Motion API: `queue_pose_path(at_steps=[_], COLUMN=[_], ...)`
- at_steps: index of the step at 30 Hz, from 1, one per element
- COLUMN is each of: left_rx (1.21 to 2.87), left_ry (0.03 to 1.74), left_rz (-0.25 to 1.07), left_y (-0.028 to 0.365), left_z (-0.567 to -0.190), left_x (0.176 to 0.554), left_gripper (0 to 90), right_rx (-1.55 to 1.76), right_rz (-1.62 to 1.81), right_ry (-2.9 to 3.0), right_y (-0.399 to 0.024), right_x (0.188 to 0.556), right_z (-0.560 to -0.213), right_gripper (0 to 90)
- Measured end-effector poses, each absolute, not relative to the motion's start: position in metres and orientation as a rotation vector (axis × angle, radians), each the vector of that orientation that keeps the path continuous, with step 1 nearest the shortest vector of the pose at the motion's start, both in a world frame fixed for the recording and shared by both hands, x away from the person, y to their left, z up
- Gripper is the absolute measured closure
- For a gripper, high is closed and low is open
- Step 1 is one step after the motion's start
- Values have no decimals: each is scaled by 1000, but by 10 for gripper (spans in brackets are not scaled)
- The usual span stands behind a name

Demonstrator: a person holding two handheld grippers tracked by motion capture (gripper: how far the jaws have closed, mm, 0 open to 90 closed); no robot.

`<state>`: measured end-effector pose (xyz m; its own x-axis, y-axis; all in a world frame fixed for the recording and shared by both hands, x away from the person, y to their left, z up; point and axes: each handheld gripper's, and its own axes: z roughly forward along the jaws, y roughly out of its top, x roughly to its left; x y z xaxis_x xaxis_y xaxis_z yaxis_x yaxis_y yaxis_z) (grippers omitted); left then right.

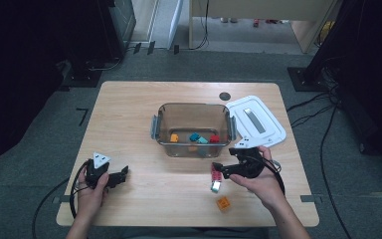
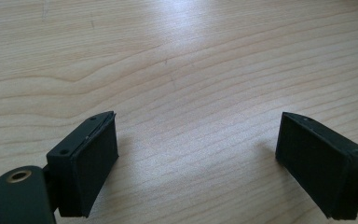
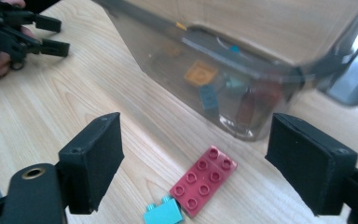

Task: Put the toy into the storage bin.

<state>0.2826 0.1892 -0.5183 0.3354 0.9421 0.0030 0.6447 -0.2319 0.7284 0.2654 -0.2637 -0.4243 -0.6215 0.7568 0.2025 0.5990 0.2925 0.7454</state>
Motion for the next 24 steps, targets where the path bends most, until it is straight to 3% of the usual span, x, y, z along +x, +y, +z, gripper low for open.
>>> queue_pose_path(at_steps=[24], left_rx=[1970], left_ry=[1381], left_rz=[601], left_y=[189], left_z=[-518], left_x=[283], left_gripper=[128], right_rx=[1383], right_rz=[1036], right_ry=[2310], right_y=[-249], right_x=[269], right_z=[-488], right_gripper=[332])
